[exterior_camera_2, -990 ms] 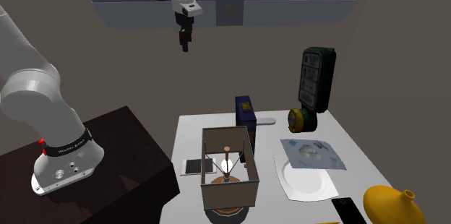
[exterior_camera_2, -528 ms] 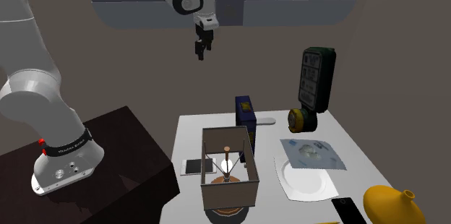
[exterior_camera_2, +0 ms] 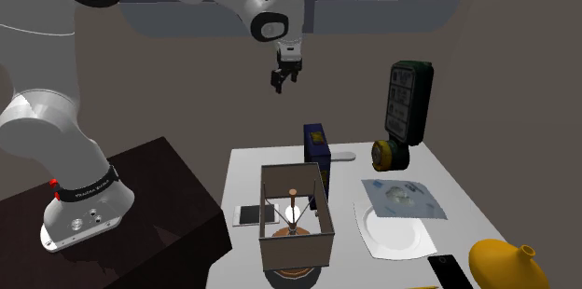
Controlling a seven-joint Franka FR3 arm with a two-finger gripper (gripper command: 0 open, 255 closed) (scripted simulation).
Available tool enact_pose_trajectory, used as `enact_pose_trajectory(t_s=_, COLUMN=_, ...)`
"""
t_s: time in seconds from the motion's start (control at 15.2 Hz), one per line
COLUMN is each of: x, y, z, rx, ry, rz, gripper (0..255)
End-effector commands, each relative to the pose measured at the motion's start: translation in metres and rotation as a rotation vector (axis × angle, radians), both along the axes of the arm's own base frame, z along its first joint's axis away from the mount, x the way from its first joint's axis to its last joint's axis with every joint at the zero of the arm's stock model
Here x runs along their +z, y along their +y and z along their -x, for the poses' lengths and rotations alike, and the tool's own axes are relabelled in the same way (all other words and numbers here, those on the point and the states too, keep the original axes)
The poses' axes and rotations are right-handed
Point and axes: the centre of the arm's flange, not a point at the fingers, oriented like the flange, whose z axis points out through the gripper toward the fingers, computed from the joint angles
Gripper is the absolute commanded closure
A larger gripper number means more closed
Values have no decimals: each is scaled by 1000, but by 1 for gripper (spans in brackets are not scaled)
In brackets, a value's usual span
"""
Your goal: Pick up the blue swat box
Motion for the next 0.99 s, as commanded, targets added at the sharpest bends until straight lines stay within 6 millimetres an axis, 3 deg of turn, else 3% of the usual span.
enact_pose_trajectory(t_s=0.0, x=-20, y=-21, z=-9, rx=-85, ry=11, rz=-12, gripper=0)
enact_pose_trajectory(t_s=0.66, x=-107, y=-117, z=-24, rx=-494, ry=67, rz=-74, gripper=0)
enact_pose_trajectory(t_s=0.92, x=-129, y=-117, z=-24, rx=-494, ry=67, rz=-74, gripper=0)
